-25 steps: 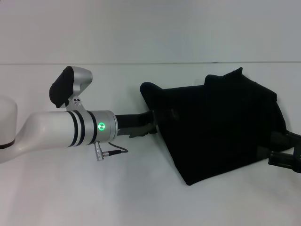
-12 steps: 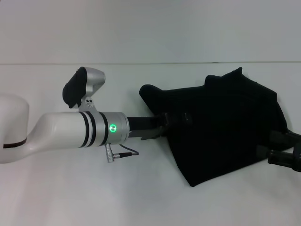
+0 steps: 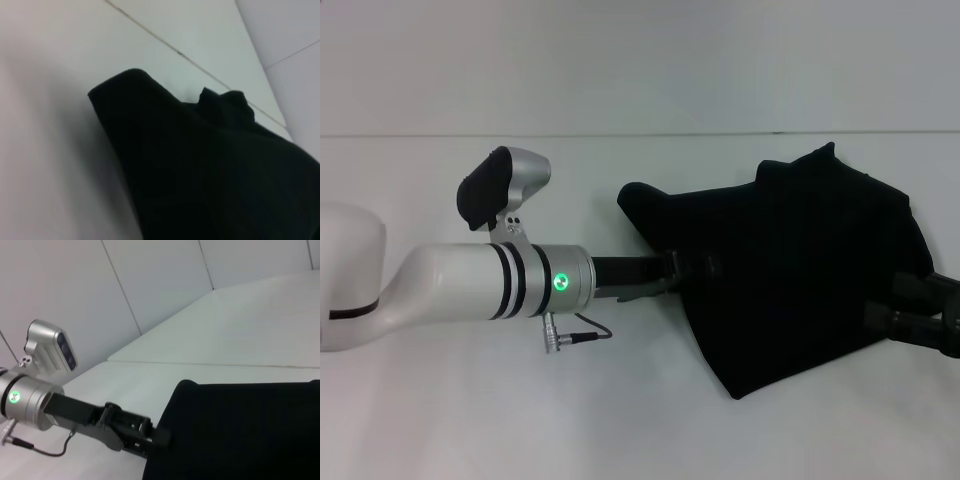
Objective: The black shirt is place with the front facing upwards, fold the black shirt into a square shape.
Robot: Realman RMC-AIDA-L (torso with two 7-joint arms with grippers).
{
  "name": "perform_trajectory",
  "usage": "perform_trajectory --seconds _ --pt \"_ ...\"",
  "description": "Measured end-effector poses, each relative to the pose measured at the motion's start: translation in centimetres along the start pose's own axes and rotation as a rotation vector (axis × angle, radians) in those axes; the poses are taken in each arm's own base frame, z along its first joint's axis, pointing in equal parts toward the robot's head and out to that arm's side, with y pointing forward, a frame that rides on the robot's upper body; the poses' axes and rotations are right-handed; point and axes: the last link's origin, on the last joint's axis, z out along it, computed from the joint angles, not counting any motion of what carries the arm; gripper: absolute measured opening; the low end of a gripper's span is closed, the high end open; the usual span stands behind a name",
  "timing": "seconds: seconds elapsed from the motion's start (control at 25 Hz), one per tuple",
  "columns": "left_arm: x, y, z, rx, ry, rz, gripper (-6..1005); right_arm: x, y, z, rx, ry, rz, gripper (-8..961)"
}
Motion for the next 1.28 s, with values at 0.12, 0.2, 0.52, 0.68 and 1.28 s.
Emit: perform_trajectory --seconds 0.12,0.2,0.52,0.68,1.28 --pt "0.0 -0.1 0.1 0.007 0.0 0.011 802 -0.1 -0.1 0.0 0.003 -0.001 0.006 903" --pt "0.0 -0.1 0.1 0.008 0.001 0.02 738 -0.2 -0.1 0.0 0.005 -0.001 0.01 903" --pt "-0.1 0.2 0.1 -0.007 -0.009 0.026 321 -0.4 -0.3 0.1 0.01 -0.009 0.011 904" --pt "-0.3 0.5 0.1 -0.029 -0.026 0.029 153 -0.6 -0.3 0.1 0.014 -0.016 0.011 903" --pt "-1.1 0.9 -1.3 -0.128 -0.087 -0.023 114 -1.2 -0.6 0.1 0.025 -0.038 0.004 904"
